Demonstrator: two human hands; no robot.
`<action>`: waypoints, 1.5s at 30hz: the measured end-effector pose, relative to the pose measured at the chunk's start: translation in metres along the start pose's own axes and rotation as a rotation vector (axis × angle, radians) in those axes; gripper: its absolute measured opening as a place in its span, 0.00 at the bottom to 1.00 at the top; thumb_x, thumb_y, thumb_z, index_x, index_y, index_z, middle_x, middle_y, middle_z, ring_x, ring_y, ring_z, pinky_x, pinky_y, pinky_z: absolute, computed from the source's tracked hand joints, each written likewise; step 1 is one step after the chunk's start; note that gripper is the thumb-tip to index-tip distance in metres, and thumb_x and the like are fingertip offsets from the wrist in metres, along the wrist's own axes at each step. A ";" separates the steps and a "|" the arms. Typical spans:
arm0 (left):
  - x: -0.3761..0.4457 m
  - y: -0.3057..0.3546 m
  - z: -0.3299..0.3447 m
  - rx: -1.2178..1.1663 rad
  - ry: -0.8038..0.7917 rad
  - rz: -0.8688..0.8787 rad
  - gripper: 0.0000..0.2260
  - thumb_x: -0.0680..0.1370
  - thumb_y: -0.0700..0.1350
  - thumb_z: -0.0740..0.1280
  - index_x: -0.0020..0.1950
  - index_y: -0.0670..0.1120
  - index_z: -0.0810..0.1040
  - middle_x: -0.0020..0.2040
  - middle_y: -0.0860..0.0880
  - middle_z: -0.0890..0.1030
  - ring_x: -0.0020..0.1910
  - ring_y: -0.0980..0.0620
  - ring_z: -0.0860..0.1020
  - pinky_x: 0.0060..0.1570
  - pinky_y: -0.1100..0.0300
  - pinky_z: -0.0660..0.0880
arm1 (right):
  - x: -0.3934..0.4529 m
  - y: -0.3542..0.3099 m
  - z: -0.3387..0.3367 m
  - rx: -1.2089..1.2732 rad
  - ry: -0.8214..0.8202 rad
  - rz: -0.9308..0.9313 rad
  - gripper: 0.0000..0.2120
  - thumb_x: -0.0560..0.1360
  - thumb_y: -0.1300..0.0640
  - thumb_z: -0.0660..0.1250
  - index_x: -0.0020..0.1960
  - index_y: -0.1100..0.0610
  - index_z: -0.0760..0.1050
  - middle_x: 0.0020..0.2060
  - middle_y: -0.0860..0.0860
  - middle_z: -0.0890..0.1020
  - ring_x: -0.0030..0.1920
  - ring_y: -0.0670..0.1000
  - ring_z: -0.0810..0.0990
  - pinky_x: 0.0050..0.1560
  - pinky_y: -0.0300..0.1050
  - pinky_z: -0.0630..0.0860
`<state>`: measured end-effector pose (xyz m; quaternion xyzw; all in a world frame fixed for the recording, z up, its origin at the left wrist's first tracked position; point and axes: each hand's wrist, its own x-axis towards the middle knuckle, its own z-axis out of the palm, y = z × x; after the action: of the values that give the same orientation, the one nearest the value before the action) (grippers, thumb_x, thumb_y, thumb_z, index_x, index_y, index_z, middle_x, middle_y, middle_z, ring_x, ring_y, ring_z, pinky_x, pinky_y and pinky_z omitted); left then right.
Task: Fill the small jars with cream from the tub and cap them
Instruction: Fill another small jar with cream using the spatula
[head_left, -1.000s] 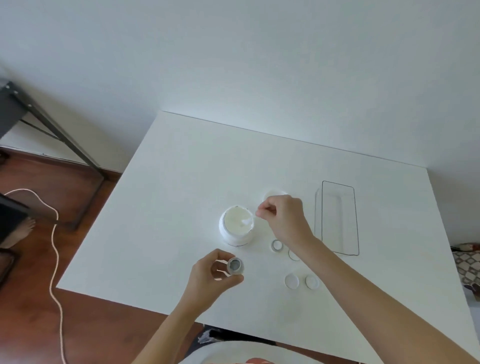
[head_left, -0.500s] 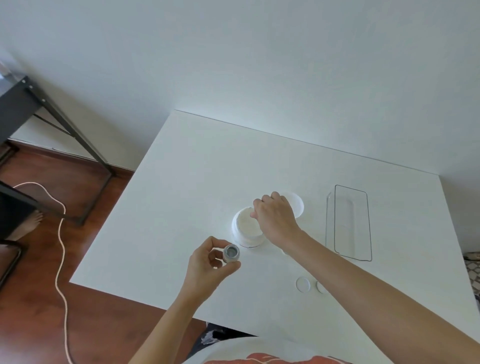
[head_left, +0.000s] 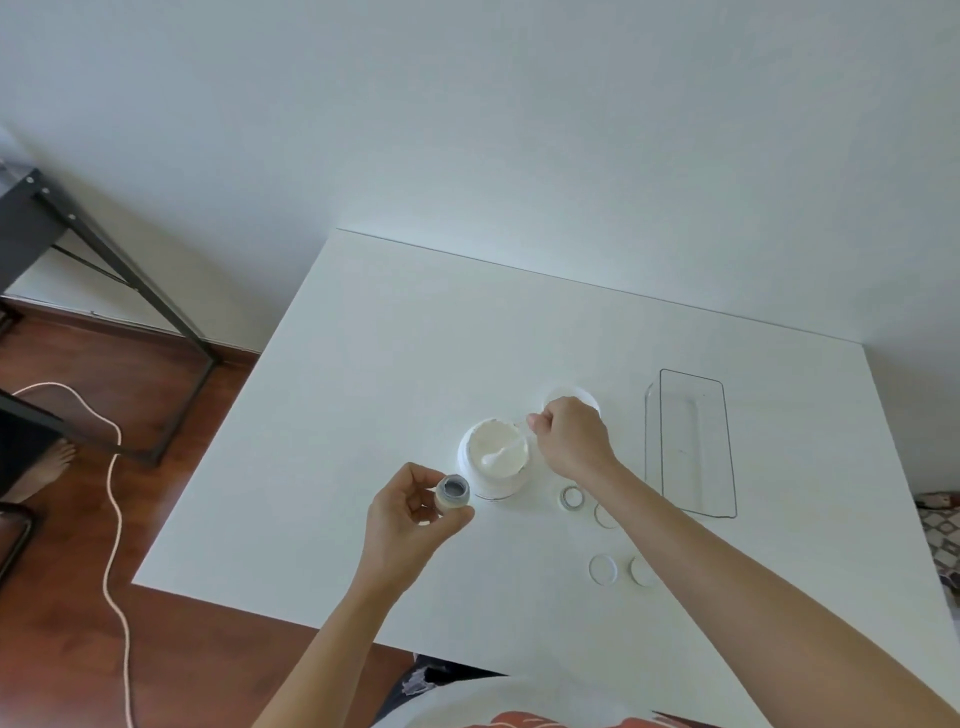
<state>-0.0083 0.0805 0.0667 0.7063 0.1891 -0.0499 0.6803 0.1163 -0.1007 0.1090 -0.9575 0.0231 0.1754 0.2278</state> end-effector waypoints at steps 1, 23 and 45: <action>0.001 0.001 0.001 0.006 0.008 0.003 0.14 0.63 0.45 0.79 0.45 0.47 0.80 0.41 0.49 0.85 0.39 0.51 0.80 0.44 0.56 0.78 | 0.000 0.003 -0.003 0.060 -0.003 0.035 0.21 0.80 0.55 0.60 0.30 0.56 0.60 0.25 0.49 0.65 0.28 0.51 0.65 0.39 0.44 0.64; 0.034 0.039 0.038 0.173 0.029 0.031 0.13 0.63 0.45 0.81 0.41 0.50 0.81 0.32 0.54 0.82 0.30 0.59 0.77 0.33 0.68 0.73 | -0.035 -0.002 -0.041 0.195 0.262 -0.251 0.12 0.79 0.55 0.62 0.41 0.60 0.75 0.33 0.50 0.77 0.39 0.55 0.74 0.44 0.48 0.71; 0.047 0.051 0.037 0.157 0.036 0.045 0.14 0.65 0.43 0.83 0.44 0.47 0.81 0.39 0.54 0.87 0.39 0.54 0.85 0.39 0.64 0.79 | -0.038 0.016 -0.040 -0.165 0.447 -1.063 0.02 0.76 0.61 0.68 0.45 0.57 0.79 0.35 0.51 0.75 0.35 0.52 0.70 0.37 0.44 0.72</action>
<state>0.0587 0.0538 0.0970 0.7623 0.1811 -0.0366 0.6203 0.0920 -0.1343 0.1487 -0.8660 -0.4269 -0.1682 0.1987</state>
